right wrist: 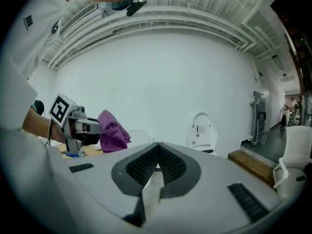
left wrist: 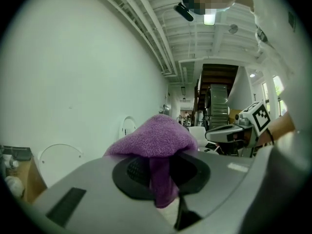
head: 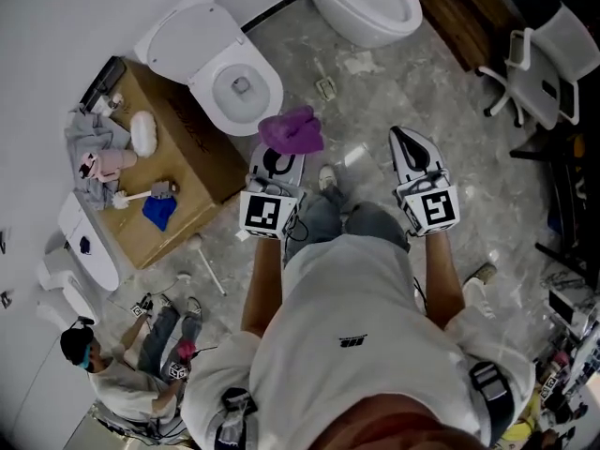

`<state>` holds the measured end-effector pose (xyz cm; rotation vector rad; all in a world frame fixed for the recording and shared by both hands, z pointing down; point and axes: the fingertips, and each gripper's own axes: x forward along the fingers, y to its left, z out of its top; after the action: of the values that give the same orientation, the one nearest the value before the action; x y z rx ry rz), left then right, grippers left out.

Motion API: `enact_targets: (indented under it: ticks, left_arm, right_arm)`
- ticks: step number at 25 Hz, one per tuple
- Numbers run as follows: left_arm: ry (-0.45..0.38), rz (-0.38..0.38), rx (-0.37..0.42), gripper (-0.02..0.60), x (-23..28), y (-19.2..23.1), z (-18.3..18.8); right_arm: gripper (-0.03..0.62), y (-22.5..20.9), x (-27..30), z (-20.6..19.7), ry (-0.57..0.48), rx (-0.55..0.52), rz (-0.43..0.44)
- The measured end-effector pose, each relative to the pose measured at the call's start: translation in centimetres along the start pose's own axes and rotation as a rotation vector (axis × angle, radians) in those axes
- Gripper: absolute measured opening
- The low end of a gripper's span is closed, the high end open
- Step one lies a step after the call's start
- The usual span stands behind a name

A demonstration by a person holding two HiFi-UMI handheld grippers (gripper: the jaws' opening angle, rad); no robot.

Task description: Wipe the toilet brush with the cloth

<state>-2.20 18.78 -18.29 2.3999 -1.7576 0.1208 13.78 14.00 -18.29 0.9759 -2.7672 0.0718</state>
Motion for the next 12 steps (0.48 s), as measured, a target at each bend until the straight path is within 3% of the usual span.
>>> enact_targets:
  ticks: [12]
  left_arm:
    - [0.066,-0.016,-0.083,0.071,7.5,5.2,-8.7]
  right_arm:
    - [-0.003,-3.4,7.8,-7.1,0.088,0.007,0.001]
